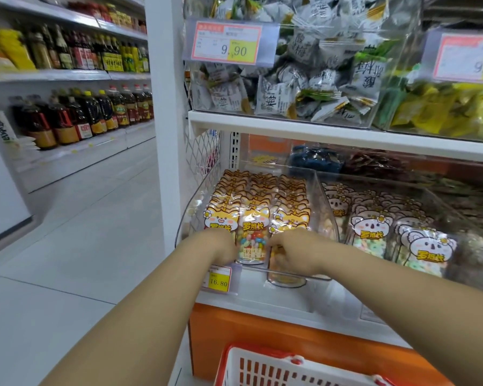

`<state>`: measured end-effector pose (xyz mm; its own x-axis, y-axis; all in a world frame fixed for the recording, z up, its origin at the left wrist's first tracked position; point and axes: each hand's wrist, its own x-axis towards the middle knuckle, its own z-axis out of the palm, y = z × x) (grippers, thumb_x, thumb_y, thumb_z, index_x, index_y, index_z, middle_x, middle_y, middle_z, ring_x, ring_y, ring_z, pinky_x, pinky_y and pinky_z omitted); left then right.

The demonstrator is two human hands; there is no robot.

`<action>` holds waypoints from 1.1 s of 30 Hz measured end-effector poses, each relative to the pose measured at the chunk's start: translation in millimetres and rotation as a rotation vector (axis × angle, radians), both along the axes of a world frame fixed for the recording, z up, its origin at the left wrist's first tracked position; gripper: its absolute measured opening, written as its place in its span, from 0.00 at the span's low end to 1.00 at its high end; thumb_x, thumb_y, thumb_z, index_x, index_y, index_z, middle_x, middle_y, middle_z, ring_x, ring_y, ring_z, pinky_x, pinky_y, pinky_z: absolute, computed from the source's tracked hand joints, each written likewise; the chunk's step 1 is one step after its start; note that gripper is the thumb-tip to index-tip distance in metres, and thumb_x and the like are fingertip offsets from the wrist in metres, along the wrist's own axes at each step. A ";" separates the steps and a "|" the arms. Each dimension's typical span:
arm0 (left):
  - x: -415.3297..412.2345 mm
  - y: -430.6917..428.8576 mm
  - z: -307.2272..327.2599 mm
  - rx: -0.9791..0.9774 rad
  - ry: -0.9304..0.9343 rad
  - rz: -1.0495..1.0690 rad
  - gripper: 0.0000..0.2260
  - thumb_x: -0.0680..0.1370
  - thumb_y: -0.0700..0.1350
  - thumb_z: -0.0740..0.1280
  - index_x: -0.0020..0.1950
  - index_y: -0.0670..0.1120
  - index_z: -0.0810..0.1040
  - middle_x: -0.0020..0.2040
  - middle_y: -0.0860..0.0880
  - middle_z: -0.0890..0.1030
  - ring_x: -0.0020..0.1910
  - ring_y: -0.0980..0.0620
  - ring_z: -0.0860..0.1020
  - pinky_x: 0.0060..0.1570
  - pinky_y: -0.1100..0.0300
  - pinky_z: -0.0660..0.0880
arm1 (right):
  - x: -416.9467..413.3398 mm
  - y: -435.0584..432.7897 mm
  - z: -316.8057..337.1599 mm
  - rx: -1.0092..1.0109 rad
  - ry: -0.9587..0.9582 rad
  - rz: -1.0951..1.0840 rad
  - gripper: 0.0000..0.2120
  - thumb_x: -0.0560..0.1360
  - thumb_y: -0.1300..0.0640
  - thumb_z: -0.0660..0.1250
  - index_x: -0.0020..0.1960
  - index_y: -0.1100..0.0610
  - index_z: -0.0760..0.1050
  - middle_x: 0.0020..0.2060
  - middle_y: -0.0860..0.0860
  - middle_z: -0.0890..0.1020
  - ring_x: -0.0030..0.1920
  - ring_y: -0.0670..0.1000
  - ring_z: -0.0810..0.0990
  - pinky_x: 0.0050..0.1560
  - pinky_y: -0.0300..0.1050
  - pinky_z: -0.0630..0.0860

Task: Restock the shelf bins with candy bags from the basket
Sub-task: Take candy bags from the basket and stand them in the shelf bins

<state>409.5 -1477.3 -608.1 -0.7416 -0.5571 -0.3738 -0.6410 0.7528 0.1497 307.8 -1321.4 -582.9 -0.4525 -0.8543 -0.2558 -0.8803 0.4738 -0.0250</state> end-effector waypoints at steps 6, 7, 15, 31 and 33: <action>26.5 23.9 28.7 -0.034 0.158 0.009 0.16 0.82 0.49 0.62 0.66 0.45 0.80 0.64 0.44 0.79 0.62 0.45 0.77 0.59 0.55 0.74 | 21.9 21.2 24.2 -0.133 -0.019 -0.030 0.19 0.79 0.55 0.60 0.70 0.53 0.73 0.62 0.56 0.79 0.59 0.57 0.78 0.56 0.49 0.78; 35.7 30.7 31.3 -0.018 0.238 0.030 0.16 0.82 0.50 0.62 0.67 0.48 0.79 0.64 0.46 0.79 0.62 0.45 0.77 0.60 0.55 0.75 | 25.9 29.2 29.0 -0.192 -0.019 -0.017 0.20 0.79 0.54 0.61 0.70 0.52 0.72 0.60 0.56 0.80 0.58 0.57 0.79 0.55 0.49 0.78; 104.4 125.4 3.6 0.060 0.890 -0.089 0.17 0.80 0.40 0.65 0.67 0.50 0.78 0.63 0.49 0.78 0.62 0.52 0.76 0.64 0.55 0.72 | 76.1 147.7 28.0 -0.533 -0.308 -0.006 0.16 0.78 0.51 0.69 0.65 0.47 0.76 0.45 0.43 0.82 0.43 0.43 0.80 0.46 0.39 0.75; 136.3 240.1 -236.6 0.279 -0.167 -0.288 0.10 0.81 0.41 0.60 0.60 0.46 0.77 0.57 0.44 0.79 0.54 0.43 0.78 0.55 0.47 0.78 | 68.0 293.7 -242.5 0.097 -0.605 -0.438 0.22 0.77 0.49 0.70 0.69 0.55 0.73 0.57 0.51 0.80 0.53 0.50 0.79 0.56 0.44 0.76; 134.4 247.8 -252.0 0.331 -0.174 -0.266 0.12 0.81 0.41 0.59 0.62 0.44 0.75 0.57 0.41 0.77 0.53 0.41 0.77 0.55 0.48 0.77 | 77.7 299.8 -269.0 0.228 -0.629 -0.425 0.25 0.77 0.49 0.69 0.72 0.54 0.69 0.63 0.53 0.78 0.60 0.53 0.78 0.61 0.48 0.75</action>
